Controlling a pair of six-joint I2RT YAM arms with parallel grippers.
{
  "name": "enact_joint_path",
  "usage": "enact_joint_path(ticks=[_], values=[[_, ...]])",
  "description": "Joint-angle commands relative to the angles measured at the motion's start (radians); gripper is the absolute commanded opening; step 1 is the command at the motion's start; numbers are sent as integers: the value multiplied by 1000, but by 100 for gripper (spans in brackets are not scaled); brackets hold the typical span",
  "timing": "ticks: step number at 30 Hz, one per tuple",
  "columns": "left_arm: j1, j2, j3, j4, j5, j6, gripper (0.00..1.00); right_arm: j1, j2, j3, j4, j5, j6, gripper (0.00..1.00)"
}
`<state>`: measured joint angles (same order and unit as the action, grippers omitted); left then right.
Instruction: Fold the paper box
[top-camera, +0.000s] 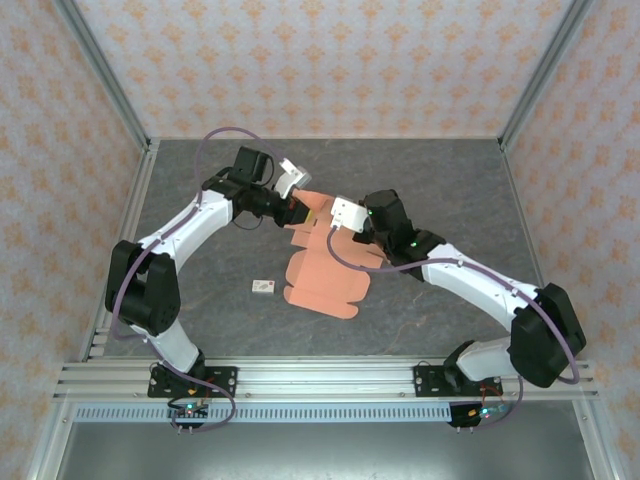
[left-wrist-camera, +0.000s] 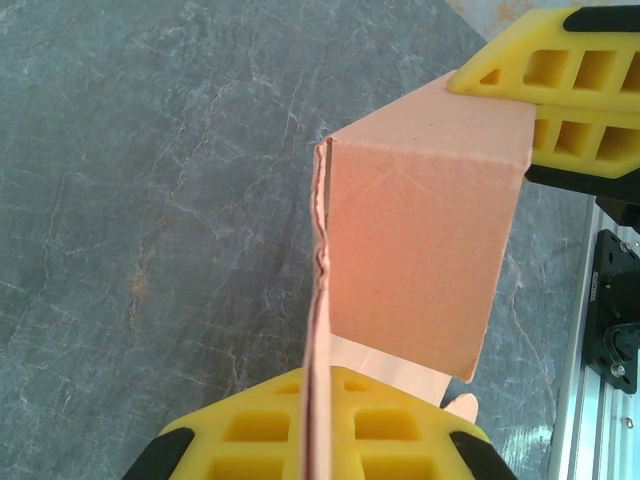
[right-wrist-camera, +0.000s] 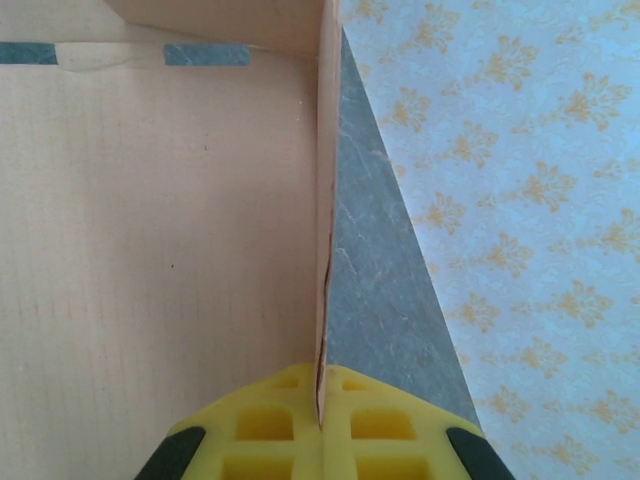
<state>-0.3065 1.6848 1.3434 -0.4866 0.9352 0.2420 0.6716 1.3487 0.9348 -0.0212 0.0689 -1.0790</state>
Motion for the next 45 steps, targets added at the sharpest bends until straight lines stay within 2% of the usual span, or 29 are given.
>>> enact_joint_path(ticks=[1, 4, 9, 15, 18, 20, 22, 25, 31, 34, 38, 45], values=[[6, 9, 34, 8, 11, -16, 0, 10, -2, 15, -2, 24, 1, 0], [8, -1, 11, 35, -55, -33, 9, -27, 19, 112, -200, -78, 87, 0], [10, -46, -76, 153, -221, -149, 35, -69, 73, 248, -434, -186, 173, 0], [11, -192, -245, 267, -493, -325, 56, -90, 121, 301, -531, -224, 221, 0], [10, -292, -333, 275, -657, -409, 61, -104, 145, 314, -550, -256, 235, 0], [9, -359, -388, 272, -730, -458, 61, -110, 163, 325, -561, -268, 239, 0], [2, -428, -454, 282, -756, -510, 61, -119, 187, 335, -569, -276, 240, 0], [-42, -501, -532, 320, -690, -588, 59, -126, 220, 357, -585, -276, 253, 0], [-224, -541, -649, 499, -631, -765, 55, -131, 246, 398, -604, -262, 318, 0], [-270, -495, -706, 669, -618, -866, 51, -141, 253, 416, -618, -271, 343, 0], [-323, -387, -724, 873, -666, -980, 41, -153, 257, 431, -634, -276, 380, 0], [-392, -136, -590, 999, -742, -1054, 27, -164, 268, 449, -646, -294, 441, 0]])
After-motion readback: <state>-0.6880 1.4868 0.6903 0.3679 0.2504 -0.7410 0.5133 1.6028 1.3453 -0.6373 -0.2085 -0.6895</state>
